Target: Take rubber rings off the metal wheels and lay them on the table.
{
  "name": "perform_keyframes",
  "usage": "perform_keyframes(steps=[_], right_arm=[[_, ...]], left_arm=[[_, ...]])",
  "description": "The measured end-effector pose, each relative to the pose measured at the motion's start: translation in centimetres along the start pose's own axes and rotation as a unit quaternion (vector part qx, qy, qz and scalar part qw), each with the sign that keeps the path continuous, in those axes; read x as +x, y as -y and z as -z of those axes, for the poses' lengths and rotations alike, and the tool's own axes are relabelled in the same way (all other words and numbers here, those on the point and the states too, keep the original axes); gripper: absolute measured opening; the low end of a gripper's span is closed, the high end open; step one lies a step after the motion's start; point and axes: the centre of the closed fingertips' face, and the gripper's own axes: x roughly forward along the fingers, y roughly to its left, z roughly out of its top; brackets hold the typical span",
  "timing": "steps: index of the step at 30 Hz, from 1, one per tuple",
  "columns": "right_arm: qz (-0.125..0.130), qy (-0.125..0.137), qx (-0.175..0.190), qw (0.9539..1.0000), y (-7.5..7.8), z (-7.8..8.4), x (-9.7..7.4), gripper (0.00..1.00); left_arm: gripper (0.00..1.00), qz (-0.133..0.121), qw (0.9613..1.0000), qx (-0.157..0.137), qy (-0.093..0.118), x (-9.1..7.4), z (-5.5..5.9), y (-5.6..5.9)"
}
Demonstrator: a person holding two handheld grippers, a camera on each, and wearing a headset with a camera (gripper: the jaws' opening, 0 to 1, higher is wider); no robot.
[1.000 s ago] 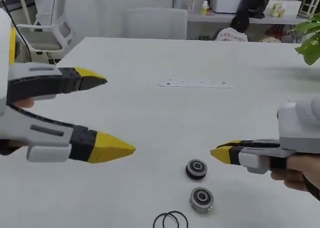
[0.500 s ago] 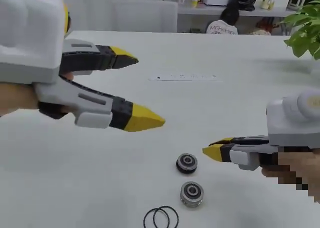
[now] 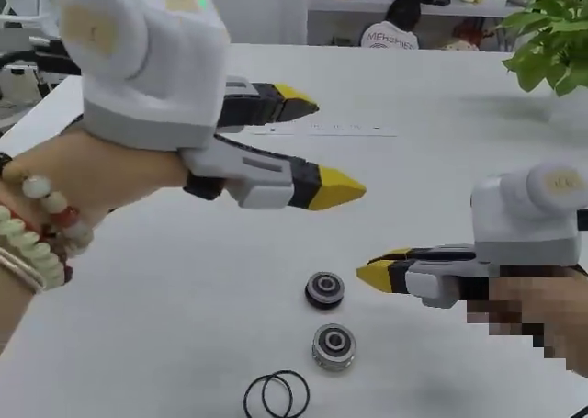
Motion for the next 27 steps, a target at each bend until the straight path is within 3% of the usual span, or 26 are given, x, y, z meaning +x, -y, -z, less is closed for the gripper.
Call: perform_keyframes(steps=[5, 8, 11, 15, 19, 22, 24, 27], right_arm=[[0.005, 0.003, 0.002, 1.0, 0.4, -0.1, -0.3, 0.13], [0.007, 0.006, 0.004, 1.0, 0.6, -0.1, -0.3, 0.12], [0.008, 0.005, 0.005, 0.9999, 0.6, 0.0, -0.3, 0.12], [0.009, 0.001, 0.007, 0.9999, 0.8, 0.3, -0.2, 0.12], [0.008, -0.002, 0.007, 0.9999, 0.9, 0.4, -0.1, 0.12], [0.007, -0.006, 0.006, 0.9999, 0.9, 0.6, 0.0, 0.12], [0.005, -0.009, 0.005, 0.9999, 0.7, 0.7, 0.1, 0.12], [0.003, -0.013, 0.002, 0.9999, 0.6, 0.8, 0.1, 0.12]], left_arm=[[0.57, 0.008, 0.9998, -0.015, -0.008, 1.4, 2.2, 0.2], [0.56, 0.005, 0.9986, -0.039, -0.036, 2.2, 5.3, 0.4], [0.54, 0.001, 0.9976, -0.052, -0.046, 2.7, 7.4, 0.9], [0.46, -0.012, 0.9936, -0.1, -0.051, 3.3, 9.9, 1.5], [0.38, -0.005, 0.9925, -0.101, -0.068, 3.7, 11.4, 2.3], [0.31, 0.018, 0.9912, -0.105, -0.079, 4.1, 12.4, 3.7], [0.28, 0.018, 0.9892, -0.109, -0.097, 4.4, 13.5, 4.2], [0.23, 0.02, 0.9887, -0.109, -0.1, 4.7, 13.9, 4.5]])
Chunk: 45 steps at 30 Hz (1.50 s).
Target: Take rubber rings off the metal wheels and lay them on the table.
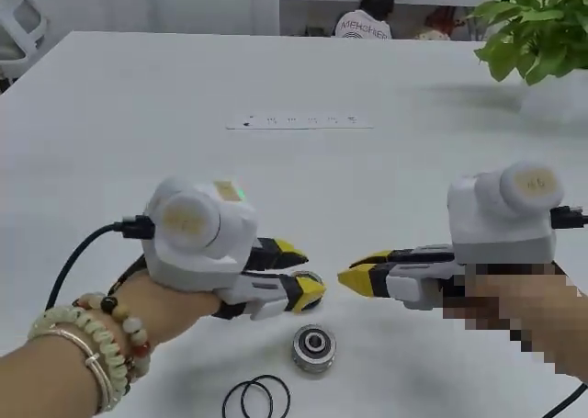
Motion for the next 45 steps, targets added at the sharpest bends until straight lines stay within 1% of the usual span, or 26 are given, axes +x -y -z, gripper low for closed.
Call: perform_keyframes(steps=[2, 4, 6, 8, 10, 11, 12, 13, 14, 18, 19, 20, 22, 23, 26, 27, 28, 29, 33, 36, 37, 41, 43, 45], right_arm=[[0.0, -0.001, -0.001, 1.0, 0.0, 0.0, 0.0, 0.12], [0.0, -0.001, -0.001, 1.0, 0.0, 0.1, 0.0, 0.12], [-0.001, -0.002, 0.0, 1.0, 0.0, 0.1, 0.0, 0.12], [-0.001, -0.003, 0.0, 1.0, 0.0, 0.2, 0.1, 0.12], [-0.003, -0.005, 0.0, 1.0, -0.1, 0.3, 0.2, 0.12], [-0.004, -0.007, -0.001, 1.0, -0.1, 0.4, 0.3, 0.12], [-0.005, -0.009, -0.001, 1.0, -0.2, 0.5, 0.3, 0.12], [-0.006, -0.011, -0.003, 0.9999, -0.3, 0.5, 0.4, 0.12], [-0.007, -0.012, -0.004, 0.9999, -0.4, 0.6, 0.4, 0.12], [-0.014, -0.014, 0.0, 0.9998, -0.7, 0.7, 0.7, 0.12], [-0.015, -0.02, -0.004, 0.9997, -0.8, 1.0, 0.8, 0.12], [-0.014, -0.023, -0.007, 0.9996, -0.9, 1.1, 0.9, 0.12], [-0.021, -0.029, -0.005, 0.9994, -1.2, 1.6, 1.1, 0.12], [-0.021, -0.032, -0.006, 0.9992, -1.1, 1.8, 1.2, 0.11], [-0.017, -0.044, -0.009, 0.9988, -0.8, 2.5, 1.4, 0.13], [-0.017, -0.049, -0.014, 0.9986, -0.8, 2.6, 1.4, 0.14], [-0.017, -0.059, -0.028, 0.9977, -0.7, 2.9, 1.5, 0.15], [-0.017, -0.062, -0.03, 0.9975, -0.7, 3.0, 1.5, 0.16], [-0.02, -0.059, -0.026, 0.9977, -0.6, 2.7, 1.9, 0.19], [-0.023, -0.072, -0.052, 0.9958, -0.8, 3.1, 2.4, 0.21], [-0.023, -0.075, -0.07, 0.9944, -0.8, 3.2, 2.6, 0.21], [-0.032, -0.076, -0.078, 0.9936, -1.2, 3.3, 3.2, 0.23], [-0.033, -0.071, -0.089, 0.9929, -1.2, 3.1, 3.3, 0.23], [-0.031, -0.063, -0.092, 0.9933, -1.1, 2.7, 3.5, 0.24]], left_arm=[[0.22, -0.006, 1.0, -0.005, -0.001, 0.0, 0.1, -0.3], [0.21, -0.012, 0.9997, -0.023, 0.001, -0.1, 0.3, -0.7], [0.2, -0.017, 0.9994, -0.031, -0.001, -0.1, 0.6, -1.0], [0.19, -0.022, 0.999, -0.036, -0.008, -0.2, 1.0, -1.2], [0.17, -0.012, 0.9986, -0.047, -0.022, -0.1, 1.7, -0.9], [0.16, -0.013, 0.9987, -0.049, -0.001, 0.1, 1.4, -0.8], [0.16, -0.012, 0.9983, -0.056, -0.012, 0.1, 2.0, -1.0], [0.15, -0.011, 0.9984, -0.053, -0.017, 0.1, 2.2, -1.2], [0.14, -0.014, 0.9984, -0.05, -0.02, 0.1, 2.2, -1.3], [0.14, -0.012, 0.9985, -0.051, -0.019, 0.1, 2.1, -1.2], [0.14, -0.012, 0.9984, -0.051, -0.02, 0.1, 2.2, -1.3], [0.14, -0.01, 0.9984, -0.052, -0.021, 0.0, 2.1, -1.1], [0.14, -0.005, 0.9985, -0.05, -0.023, 0.0, 2.1, -1.0], [0.14, -0.003, 0.9986, -0.046, -0.025, 0.0, 2.2, -0.9], [0.14, 0.001, 0.9987, -0.044, -0.025, 0.0, 2.1, -0.8], [0.14, 0.001, 0.9987, -0.045, -0.025, 0.0, 2.1, -0.8], [0.14, 0.001, 0.9987, -0.046, -0.025, 0.0, 2.1, -0.8], [0.14, 0.001, 0.9986, -0.046, -0.025, 0.0, 2.1, -0.8], [0.14, 0.0, 0.9986, -0.047, -0.023, 0.0, 2.0, -0.6], [0.14, 0.0, 0.9987, -0.047, -0.023, -0.1, 1.9, -0.6], [0.14, 0.0, 0.9987, -0.047, -0.022, -0.1, 1.9, -0.6], [0.14, -0.001, 0.9986, -0.048, -0.022, -0.1, 1.9, -0.6], [0.14, -0.001, 0.9986, -0.048, -0.021, -0.1, 1.8, -0.6], [0.14, -0.002, 0.9986, -0.049, -0.021, -0.1, 1.8, -0.6]])
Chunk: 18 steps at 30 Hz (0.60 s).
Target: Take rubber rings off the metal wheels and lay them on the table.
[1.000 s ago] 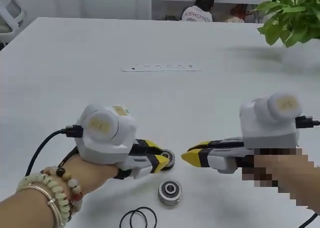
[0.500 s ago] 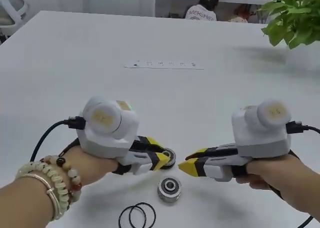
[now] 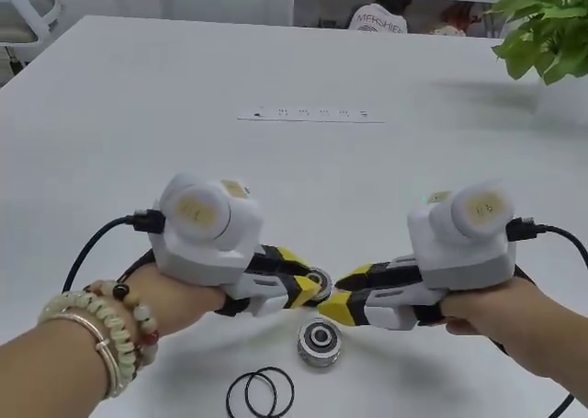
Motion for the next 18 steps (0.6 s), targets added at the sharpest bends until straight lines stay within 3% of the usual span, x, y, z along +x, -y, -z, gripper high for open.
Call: perform_keyframes(steps=[8, 11, 18], right_arm=[[0.0, 0.008, -0.018, 0.9998, 0.09, -0.14, 0.59, 0.23], [0.0, 0.008, -0.064, 0.9979, 0.02, -0.3, 0.57, 0.2], [0.002, -0.007, -0.085, 0.9964, -0.04, -0.11, 0.25, 0.16]], left_arm=[[0.14, -0.001, 1.0, 0.001, 0.0, -0.03, -0.07, 0.02], [0.14, -0.001, 1.0, 0.003, 0.0, -0.04, -0.1, 0.06], [0.14, -0.004, 1.0, 0.004, -0.002, -0.04, -0.09, 0.0]])
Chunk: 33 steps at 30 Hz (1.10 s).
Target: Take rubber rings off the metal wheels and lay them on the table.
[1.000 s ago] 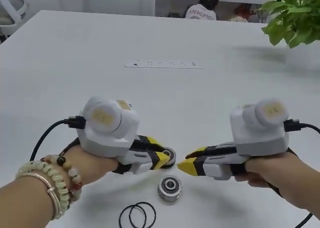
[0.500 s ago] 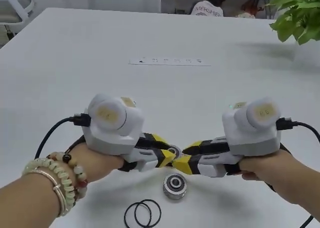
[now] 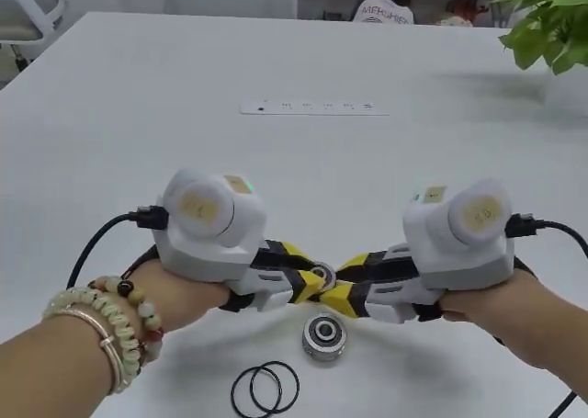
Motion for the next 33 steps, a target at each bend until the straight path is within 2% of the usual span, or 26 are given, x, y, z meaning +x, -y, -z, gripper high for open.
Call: perform_keyframes(steps=[2, 4, 6, 13, 21, 23, 26, 29, 32, 33], right_arm=[[0.003, -0.006, -0.003, 1.0, 0.1, 0.2, -0.2, 0.12], [0.007, -0.01, -0.016, 0.9998, 0.3, 0.4, -0.3, 0.03], [0.009, -0.01, -0.005, 0.9999, 0.3, 0.4, -0.3, 0.03], [0.021, -0.016, -0.002, 0.9996, 0.6, 0.4, -0.4, 0.0], [0.031, -0.011, 0.048, 0.9983, 0.9, 0.4, -0.7, 0.0], [0.034, -0.004, 0.075, 0.9966, 1.0, 0.3, -0.9, 0.0], [0.031, 0.012, 0.13, 0.991, 1.2, 0.1, -1.3, 0.0], [0.031, 0.016, 0.134, 0.9903, 1.3, 0.1, -1.3, 0.0], [0.025, 0.036, 0.171, 0.9842, 1.3, -0.7, -1.3, 0.0], [0.025, 0.034, 0.181, 0.9826, 1.3, -0.5, -1.4, 0.0]], left_arm=[[0.14, 0.0, 1.0, 0.0, 0.0, 0.0, 0.0, 0.0], [0.14, -0.002, 1.0, -0.001, -0.001, 0.0, 0.0, 0.0], [0.14, -0.002, 1.0, -0.001, -0.001, 0.0, 0.0, 0.0], [0.14, -0.003, 1.0, 0.001, -0.002, 0.0, 0.0, 0.0], [0.14, -0.001, 1.0, 0.002, -0.002, -0.1, 0.0, 0.1], [0.14, 0.0, 1.0, 0.003, -0.002, -0.1, 0.0, 0.1], [0.14, -0.001, 1.0, 0.005, -0.003, -0.1, 0.0, 0.1], [0.14, 0.0, 1.0, 0.006, -0.002, -0.1, 0.0, 0.1], [0.13, 0.0, 1.0, 0.007, -0.003, -0.1, 0.0, 0.1], [0.13, 0.0, 1.0, 0.006, -0.002, -0.1, 0.0, 0.1]])
